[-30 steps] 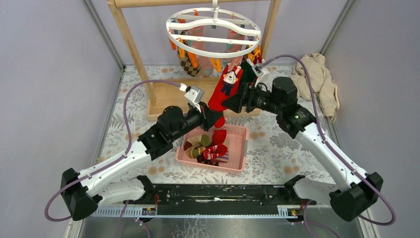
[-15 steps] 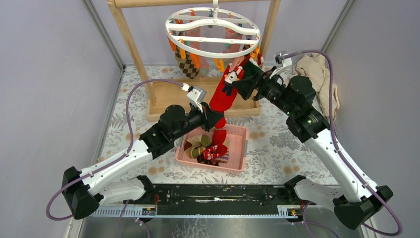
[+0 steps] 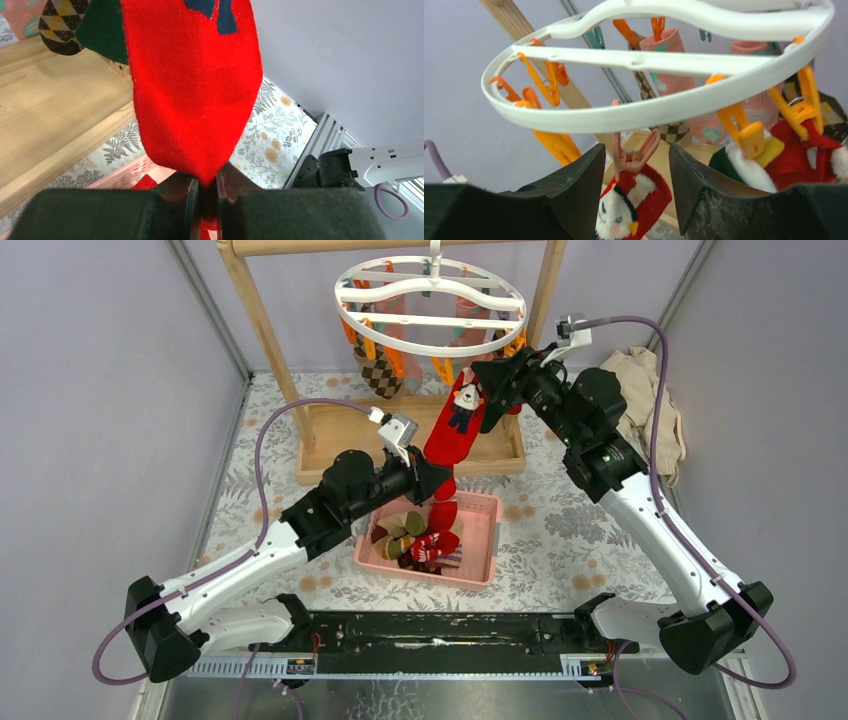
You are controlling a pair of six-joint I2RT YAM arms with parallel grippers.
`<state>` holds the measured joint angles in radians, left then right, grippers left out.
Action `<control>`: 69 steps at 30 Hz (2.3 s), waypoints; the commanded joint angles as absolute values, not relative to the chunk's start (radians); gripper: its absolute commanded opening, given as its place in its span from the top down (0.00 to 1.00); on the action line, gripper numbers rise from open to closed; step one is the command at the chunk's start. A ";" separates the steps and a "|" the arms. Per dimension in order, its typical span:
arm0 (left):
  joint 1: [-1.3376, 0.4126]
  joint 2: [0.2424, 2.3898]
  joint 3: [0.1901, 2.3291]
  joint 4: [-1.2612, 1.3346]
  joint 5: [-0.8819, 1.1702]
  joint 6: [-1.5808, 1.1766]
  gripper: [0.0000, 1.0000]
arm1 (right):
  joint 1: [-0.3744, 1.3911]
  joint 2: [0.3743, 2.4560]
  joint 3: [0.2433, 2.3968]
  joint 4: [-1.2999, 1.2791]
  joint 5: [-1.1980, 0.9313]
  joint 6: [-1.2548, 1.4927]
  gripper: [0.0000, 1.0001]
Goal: Remove the socks clipped to the hanger
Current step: Remove the sock from the hanger, then place the sock in the bin.
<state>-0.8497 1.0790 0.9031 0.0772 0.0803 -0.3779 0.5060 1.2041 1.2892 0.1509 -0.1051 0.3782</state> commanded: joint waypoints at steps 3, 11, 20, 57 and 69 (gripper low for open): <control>-0.844 1.081 0.936 0.083 0.097 -0.360 0.84 | 0.459 1.236 1.365 0.266 -0.110 0.404 0.45; -0.845 1.086 0.936 0.087 0.099 -0.360 0.84 | 0.440 1.277 1.387 0.281 -0.153 0.427 0.47; -0.844 1.092 0.934 0.087 0.100 -0.363 0.84 | 0.440 1.286 1.391 0.293 -0.176 0.442 0.64; -0.850 1.061 0.748 0.090 0.273 -0.548 0.85 | 0.440 1.042 1.151 0.063 -0.200 0.426 0.00; -0.927 1.287 0.723 0.288 0.316 -0.627 0.75 | 0.440 0.964 1.104 -0.075 -0.189 0.387 0.00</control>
<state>-0.8963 1.2312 0.7452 0.1417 0.2832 -0.5888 0.4442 0.9867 1.1137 -0.0559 -0.1951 0.4129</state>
